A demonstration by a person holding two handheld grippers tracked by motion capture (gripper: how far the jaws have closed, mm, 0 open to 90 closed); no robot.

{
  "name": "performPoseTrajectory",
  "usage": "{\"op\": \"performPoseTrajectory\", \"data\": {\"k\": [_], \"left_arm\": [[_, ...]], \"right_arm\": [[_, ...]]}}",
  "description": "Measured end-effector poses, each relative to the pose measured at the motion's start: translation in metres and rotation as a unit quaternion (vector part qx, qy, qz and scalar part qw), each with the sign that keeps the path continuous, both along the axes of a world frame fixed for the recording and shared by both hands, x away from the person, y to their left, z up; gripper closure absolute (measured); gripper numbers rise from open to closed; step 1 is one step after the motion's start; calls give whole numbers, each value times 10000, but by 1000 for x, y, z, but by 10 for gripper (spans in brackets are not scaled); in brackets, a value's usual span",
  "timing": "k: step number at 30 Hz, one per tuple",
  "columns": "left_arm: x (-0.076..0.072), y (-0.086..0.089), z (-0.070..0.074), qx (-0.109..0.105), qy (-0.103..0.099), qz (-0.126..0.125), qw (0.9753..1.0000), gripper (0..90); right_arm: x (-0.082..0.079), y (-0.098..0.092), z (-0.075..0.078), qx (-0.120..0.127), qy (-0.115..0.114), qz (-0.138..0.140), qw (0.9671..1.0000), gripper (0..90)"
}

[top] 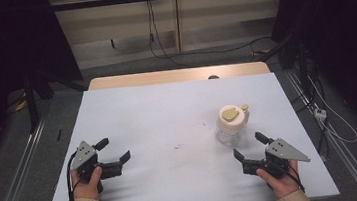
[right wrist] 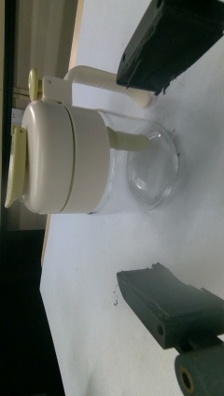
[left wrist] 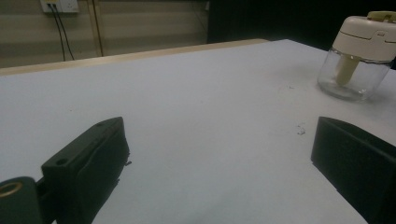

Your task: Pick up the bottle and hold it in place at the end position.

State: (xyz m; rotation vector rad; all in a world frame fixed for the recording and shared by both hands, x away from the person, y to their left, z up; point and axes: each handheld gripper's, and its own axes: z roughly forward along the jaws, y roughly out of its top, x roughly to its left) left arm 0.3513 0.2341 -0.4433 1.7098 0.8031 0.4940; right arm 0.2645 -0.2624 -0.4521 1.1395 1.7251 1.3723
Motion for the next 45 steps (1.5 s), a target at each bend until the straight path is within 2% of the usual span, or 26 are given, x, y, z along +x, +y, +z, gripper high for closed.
{"op": "performPoseTrajectory", "data": {"k": [12, 17, 26, 38, 40, 45], "left_arm": [[0, -2, 1, -76, -34, -21, 10000, 33], [0, -3, 0, 7, -4, -66, 10000, 33], [0, -3, -1, -12, 8, -93, 10000, 33], [0, -4, -1, -47, 22, -139, 9999, 33], [0, -5, -1, -89, 73, -171, 9998, 33], [0, -5, -2, -82, 70, -183, 9998, 33]], "right_arm": [[10, 1, 0, -64, 33, -86, 9999, 58], [20, 2, 1, -64, 26, -142, 9999, 57], [36, 8, -1, -130, 116, -113, 9998, 55], [53, 12, -1, -13, 211, -244, 9995, 60], [56, 12, -3, -7, 229, -290, 9993, 60], [62, 16, -4, -20, 298, -213, 9993, 60]]}}
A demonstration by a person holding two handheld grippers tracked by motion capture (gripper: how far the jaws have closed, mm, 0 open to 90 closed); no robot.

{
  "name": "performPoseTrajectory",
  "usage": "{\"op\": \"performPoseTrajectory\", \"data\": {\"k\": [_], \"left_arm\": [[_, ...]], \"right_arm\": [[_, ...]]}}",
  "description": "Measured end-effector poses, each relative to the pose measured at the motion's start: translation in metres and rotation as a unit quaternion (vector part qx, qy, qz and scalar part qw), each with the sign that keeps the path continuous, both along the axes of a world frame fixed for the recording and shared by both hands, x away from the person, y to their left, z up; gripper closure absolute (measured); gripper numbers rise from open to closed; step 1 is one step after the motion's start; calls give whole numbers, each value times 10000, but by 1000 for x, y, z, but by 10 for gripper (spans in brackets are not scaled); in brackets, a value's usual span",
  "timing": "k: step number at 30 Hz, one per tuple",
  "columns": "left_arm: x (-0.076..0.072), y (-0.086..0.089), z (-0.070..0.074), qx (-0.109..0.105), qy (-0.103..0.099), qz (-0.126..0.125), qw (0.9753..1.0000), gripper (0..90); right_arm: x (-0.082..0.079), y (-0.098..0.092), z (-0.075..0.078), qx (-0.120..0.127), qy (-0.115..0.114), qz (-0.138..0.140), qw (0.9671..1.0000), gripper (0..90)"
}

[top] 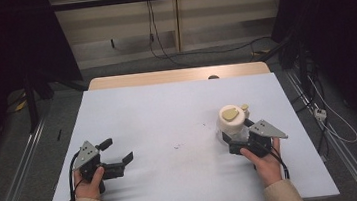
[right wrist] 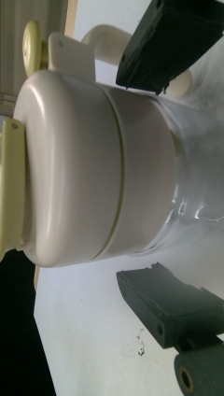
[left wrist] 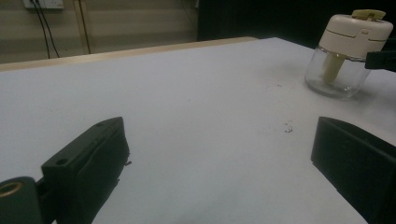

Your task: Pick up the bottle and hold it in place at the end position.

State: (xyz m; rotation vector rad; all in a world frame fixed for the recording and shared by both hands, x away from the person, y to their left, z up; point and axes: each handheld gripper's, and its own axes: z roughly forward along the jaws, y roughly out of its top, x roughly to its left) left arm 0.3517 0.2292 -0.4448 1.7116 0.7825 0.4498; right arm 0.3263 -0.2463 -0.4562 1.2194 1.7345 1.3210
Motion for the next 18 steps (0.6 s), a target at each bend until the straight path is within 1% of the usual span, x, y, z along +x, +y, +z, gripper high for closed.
{"op": "performPoseTrajectory", "data": {"k": [6, 11, 13, 18], "left_arm": [[0, 0, 0, -2, 17, -27, 10000, 33], [0, -1, 0, -7, 18, -23, 10000, 33], [0, -1, 0, -15, 21, -21, 10000, 33], [0, -1, -1, -14, 15, -15, 10000, 33]], "right_arm": [[8, 2, -1, 19, 30, -50, 10000, 64], [14, 5, -1, 8, 59, -73, 10000, 47], [17, 6, -2, 39, 78, -100, 9999, 43], [23, 9, -3, 1, 120, -129, 9998, 32]]}}
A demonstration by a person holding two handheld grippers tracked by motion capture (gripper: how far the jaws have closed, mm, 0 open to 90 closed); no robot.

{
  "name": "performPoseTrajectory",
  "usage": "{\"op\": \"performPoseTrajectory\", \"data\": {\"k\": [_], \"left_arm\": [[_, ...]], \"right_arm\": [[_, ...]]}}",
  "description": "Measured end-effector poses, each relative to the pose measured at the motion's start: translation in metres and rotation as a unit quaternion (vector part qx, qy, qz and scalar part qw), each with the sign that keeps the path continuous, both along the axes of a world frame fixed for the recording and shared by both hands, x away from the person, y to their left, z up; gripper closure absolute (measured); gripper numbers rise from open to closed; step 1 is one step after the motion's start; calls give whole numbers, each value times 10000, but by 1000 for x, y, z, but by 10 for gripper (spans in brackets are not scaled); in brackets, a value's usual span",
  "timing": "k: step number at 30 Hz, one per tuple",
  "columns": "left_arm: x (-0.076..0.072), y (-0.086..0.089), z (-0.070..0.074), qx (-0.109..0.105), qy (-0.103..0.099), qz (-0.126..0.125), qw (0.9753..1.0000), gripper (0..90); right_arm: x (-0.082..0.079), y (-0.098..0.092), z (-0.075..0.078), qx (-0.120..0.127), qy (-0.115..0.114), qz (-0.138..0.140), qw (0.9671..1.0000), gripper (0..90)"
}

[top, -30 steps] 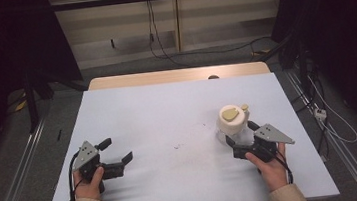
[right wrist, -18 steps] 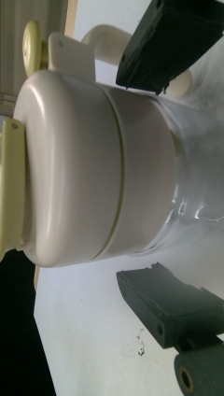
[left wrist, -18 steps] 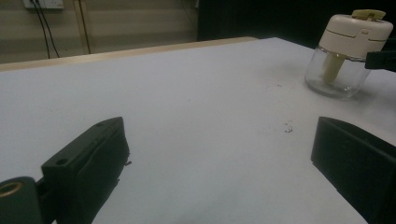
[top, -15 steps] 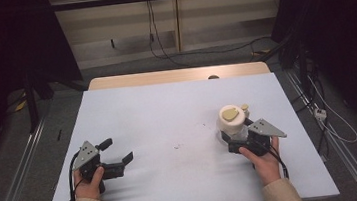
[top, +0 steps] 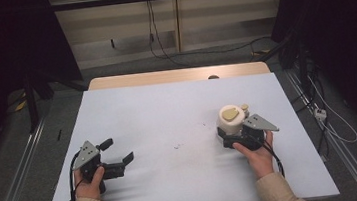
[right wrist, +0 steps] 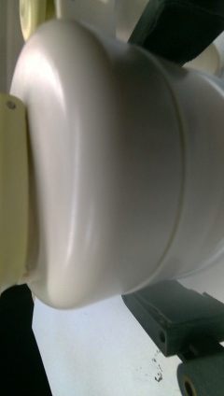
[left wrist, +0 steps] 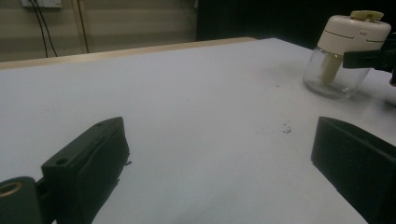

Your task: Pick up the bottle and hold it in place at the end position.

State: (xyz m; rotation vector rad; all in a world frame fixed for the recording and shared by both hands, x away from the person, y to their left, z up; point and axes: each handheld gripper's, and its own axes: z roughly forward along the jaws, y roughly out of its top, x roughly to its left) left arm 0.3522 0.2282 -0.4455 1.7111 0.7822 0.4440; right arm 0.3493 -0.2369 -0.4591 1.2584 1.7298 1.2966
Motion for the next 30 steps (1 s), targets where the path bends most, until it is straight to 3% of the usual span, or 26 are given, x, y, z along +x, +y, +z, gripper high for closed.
{"op": "performPoseTrajectory", "data": {"k": [12, 21, 30], "left_arm": [[0, -2, -1, -24, 31, -38, 10000, 33], [0, -1, 0, -37, 6, -47, 10000, 33], [0, 0, 0, -57, -24, -33, 10000, 33]], "right_arm": [[8, 3, 0, 47, 61, 6, 10000, 41], [8, 3, 0, 98, -47, 1, 9999, 49], [7, 8, -1, 95, -148, 207, 9996, 51]]}}
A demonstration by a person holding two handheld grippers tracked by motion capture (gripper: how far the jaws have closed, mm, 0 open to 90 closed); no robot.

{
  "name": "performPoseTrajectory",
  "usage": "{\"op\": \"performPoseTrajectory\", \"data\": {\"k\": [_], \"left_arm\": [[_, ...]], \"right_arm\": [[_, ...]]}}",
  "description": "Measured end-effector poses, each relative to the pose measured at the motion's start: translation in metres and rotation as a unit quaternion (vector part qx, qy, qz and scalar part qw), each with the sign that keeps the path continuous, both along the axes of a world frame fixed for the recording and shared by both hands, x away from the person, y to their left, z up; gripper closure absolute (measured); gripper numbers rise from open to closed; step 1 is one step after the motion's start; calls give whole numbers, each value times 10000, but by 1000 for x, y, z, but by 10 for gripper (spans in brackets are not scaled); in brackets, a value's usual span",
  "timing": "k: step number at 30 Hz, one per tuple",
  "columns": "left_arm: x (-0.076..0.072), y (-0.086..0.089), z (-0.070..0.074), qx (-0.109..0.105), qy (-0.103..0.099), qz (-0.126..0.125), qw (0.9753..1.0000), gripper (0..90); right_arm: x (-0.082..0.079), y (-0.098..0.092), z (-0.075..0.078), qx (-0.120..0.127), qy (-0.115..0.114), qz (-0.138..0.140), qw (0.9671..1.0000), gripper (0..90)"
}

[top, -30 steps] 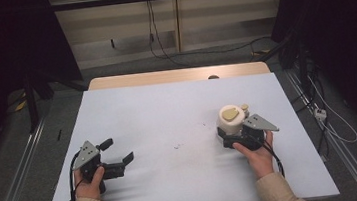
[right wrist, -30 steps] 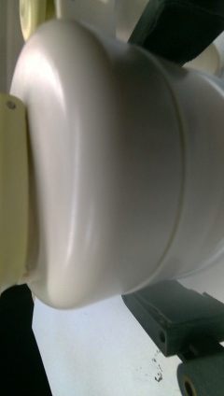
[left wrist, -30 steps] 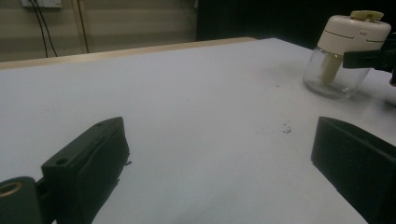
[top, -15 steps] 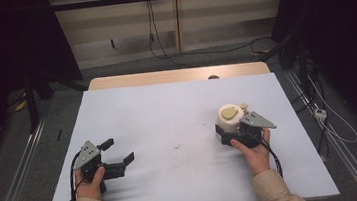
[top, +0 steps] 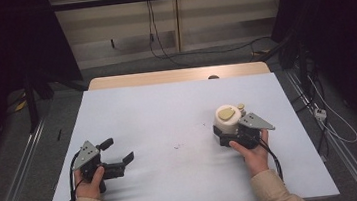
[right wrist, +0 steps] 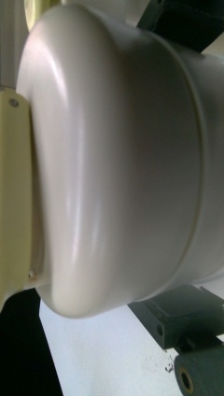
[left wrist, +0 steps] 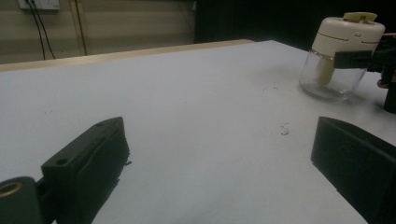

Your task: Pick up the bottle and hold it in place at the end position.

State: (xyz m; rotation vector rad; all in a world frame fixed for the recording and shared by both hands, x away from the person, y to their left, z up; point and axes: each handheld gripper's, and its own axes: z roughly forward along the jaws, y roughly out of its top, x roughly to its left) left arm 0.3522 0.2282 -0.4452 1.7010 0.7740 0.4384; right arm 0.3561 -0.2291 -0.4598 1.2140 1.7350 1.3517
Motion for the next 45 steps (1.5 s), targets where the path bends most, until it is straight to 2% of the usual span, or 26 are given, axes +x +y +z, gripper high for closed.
{"op": "performPoseTrajectory", "data": {"k": [5, 16, 23, 33, 45], "left_arm": [[0, 0, 0, -14, 4, -9, 10000, 33], [-1, -1, 0, -62, 7, 25, 10000, 33], [-1, 0, 1, -67, 6, 15, 10000, 33], [-1, 0, 0, -60, 10, 23, 10000, 33], [-1, 1, 1, -88, 20, 32, 10000, 33]], "right_arm": [[0, 1, 1, 155, -24, 60, 9999, 51], [5, 12, 6, 81, -114, 197, 9997, 52], [8, 25, 10, 11, -134, 396, 9991, 52], [15, 38, 13, 3, -144, 607, 9981, 52], [23, 52, 14, 26, -150, 737, 9972, 52]]}}
